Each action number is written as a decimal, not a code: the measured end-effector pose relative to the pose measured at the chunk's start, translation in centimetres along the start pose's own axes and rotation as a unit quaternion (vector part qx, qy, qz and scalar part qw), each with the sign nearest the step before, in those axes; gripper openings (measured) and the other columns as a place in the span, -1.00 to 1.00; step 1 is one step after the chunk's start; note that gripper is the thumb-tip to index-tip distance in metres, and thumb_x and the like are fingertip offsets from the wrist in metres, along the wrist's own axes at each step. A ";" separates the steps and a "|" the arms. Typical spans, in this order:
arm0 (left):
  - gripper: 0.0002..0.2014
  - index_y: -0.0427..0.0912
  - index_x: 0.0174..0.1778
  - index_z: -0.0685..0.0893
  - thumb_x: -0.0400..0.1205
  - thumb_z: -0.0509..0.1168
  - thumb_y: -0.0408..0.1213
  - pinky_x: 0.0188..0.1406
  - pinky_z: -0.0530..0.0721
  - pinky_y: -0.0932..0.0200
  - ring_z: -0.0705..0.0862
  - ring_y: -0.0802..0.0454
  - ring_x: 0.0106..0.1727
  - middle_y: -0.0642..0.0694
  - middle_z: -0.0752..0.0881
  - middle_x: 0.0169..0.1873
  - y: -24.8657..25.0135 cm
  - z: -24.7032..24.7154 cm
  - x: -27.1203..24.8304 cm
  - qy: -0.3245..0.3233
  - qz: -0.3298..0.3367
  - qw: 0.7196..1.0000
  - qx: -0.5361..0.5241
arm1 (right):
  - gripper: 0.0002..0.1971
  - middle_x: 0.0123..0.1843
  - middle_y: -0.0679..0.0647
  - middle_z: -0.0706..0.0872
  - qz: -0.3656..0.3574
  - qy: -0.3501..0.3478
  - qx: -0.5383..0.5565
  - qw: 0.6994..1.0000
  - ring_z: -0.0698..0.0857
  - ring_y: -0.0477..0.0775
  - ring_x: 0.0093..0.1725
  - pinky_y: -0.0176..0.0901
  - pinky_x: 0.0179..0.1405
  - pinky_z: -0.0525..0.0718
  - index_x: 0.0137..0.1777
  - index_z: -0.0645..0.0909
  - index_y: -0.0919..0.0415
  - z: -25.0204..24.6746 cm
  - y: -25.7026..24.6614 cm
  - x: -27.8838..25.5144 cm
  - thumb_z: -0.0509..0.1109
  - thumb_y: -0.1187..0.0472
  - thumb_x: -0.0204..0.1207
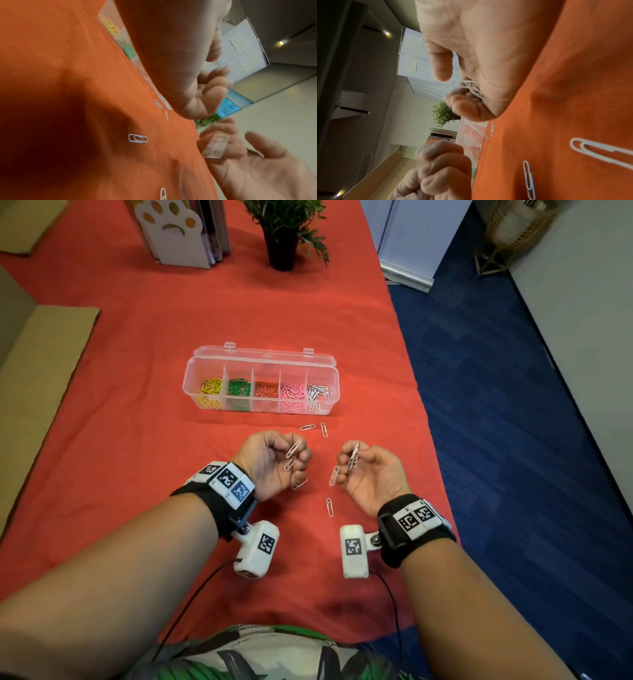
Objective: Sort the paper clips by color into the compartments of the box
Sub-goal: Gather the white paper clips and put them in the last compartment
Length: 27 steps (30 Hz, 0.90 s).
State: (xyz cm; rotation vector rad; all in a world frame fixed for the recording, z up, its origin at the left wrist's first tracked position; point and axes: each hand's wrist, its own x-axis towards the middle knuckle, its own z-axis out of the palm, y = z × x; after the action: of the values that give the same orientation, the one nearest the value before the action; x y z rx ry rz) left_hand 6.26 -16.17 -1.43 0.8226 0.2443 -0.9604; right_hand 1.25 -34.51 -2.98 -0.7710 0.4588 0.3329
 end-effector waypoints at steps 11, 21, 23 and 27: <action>-0.88 -0.14 -0.14 0.75 0.54 0.30 -0.25 -0.29 0.57 0.19 0.69 -0.10 -0.23 -0.10 0.73 -0.29 0.9 -0.3 4.2 0.296 0.091 0.830 0.464 | -0.87 -0.01 0.19 0.75 -0.034 0.165 -0.660 0.732 0.69 0.20 -0.03 -0.14 -0.07 0.62 -0.15 0.59 0.15 2.1 -1.4 6.4 0.23 0.20 0.55; -0.62 -0.18 0.33 0.58 0.57 0.24 -0.31 0.32 0.50 0.04 0.60 -0.22 0.29 -0.28 0.67 0.26 1.3 -1.2 7.3 0.238 0.168 0.604 0.742 | -0.68 0.28 0.29 0.55 -0.091 0.157 -0.860 0.478 0.55 0.33 0.28 0.10 0.22 0.56 0.28 0.43 0.36 2.1 -0.2 8.8 0.13 0.31 0.55; -0.69 -0.19 0.23 0.64 0.57 0.22 -0.31 0.23 0.57 -0.03 0.63 -0.27 0.19 -0.33 0.69 0.14 1.1 -1.3 7.9 0.224 0.142 0.574 0.775 | -0.65 0.28 0.31 0.57 -0.079 0.143 -0.875 0.456 0.57 0.34 0.27 0.09 0.21 0.57 0.29 0.44 0.39 1.7 -0.1 8.1 0.09 0.32 0.55; -0.77 -0.28 0.09 0.66 0.57 0.20 -0.39 0.13 0.58 -0.08 0.64 -0.30 0.10 -0.31 0.63 0.06 0.9 -1.4 8.0 0.240 0.133 0.544 0.793 | -0.71 0.09 0.32 0.70 -0.012 0.078 -0.827 0.557 0.65 0.28 0.14 -0.03 0.08 0.56 0.05 0.60 0.33 1.3 -0.8 6.3 0.16 0.16 0.54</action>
State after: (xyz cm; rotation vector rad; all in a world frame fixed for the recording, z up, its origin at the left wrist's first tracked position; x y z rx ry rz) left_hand 11.77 -19.97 -6.13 2.7529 -0.4340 -0.3865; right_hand 7.30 -33.31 -4.88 -2.7111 0.1574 0.6585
